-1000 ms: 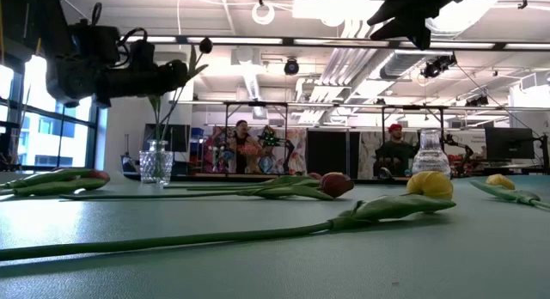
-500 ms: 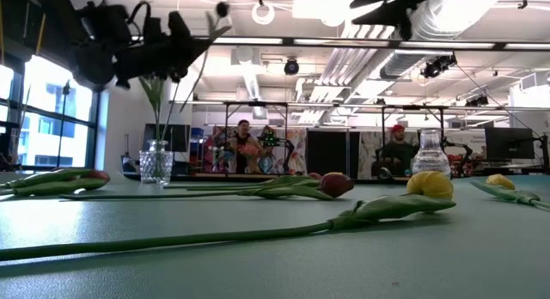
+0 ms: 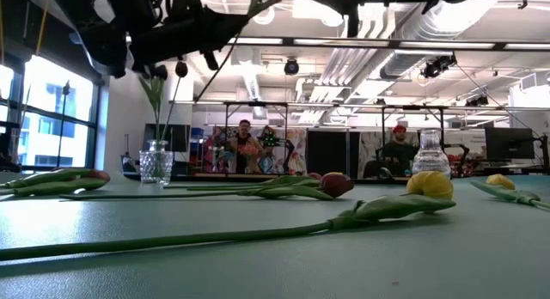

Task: Sort flowers into vase by color
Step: Put the black flower into the left transparent vase

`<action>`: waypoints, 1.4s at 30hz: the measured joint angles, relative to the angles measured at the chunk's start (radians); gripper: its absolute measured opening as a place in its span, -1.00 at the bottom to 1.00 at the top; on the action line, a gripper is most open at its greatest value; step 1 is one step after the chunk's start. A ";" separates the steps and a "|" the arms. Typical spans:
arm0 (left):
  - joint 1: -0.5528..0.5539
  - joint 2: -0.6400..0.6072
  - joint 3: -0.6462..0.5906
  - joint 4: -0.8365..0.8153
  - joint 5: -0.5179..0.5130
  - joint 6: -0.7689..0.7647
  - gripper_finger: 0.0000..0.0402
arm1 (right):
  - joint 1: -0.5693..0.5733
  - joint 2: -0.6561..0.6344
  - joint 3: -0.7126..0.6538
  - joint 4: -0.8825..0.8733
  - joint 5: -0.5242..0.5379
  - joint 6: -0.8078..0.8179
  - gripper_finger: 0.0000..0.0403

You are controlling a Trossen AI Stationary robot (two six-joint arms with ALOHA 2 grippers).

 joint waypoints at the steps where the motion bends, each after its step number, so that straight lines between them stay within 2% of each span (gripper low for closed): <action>1: -0.016 0.000 0.000 -0.015 -0.001 0.005 -1.00 | 0.000 0.000 0.000 0.018 -0.004 -0.012 -0.29; 5: -0.085 0.000 0.000 -0.063 -0.014 0.058 -1.00 | 0.009 0.014 0.000 0.021 -0.026 -0.063 -0.29; 9: -0.140 0.000 0.000 -0.064 -0.072 0.101 -1.00 | 0.016 0.044 0.000 0.026 -0.077 -0.070 -0.29; 17: -0.187 0.000 0.000 -0.140 -0.098 0.104 -1.00 | 0.052 0.098 0.001 0.109 -0.103 -0.087 -0.29; 22: -0.213 0.000 0.000 -0.169 -0.128 0.105 -1.00 | 0.051 0.155 0.056 0.066 -0.119 -0.107 -0.30; 26: -0.221 0.000 0.000 -0.172 -0.132 0.105 -1.00 | 0.051 0.177 0.099 0.004 -0.151 -0.116 -0.42; 30: -0.222 0.000 0.000 -0.204 -0.136 0.091 -1.00 | 0.051 0.178 0.132 -0.086 -0.166 -0.137 -0.80; 32: -0.222 0.000 0.002 -0.256 -0.148 0.011 -0.99 | 0.051 0.179 0.154 -0.153 -0.162 -0.178 -0.94; 35: -0.222 -0.002 0.005 -0.356 -0.179 -0.085 -0.92 | 0.049 0.183 0.204 -0.292 -0.150 -0.220 -0.95; 42: -0.242 0.000 0.024 -0.502 -0.180 -0.082 -0.58 | 0.047 0.180 0.311 -0.547 -0.141 -0.347 -0.99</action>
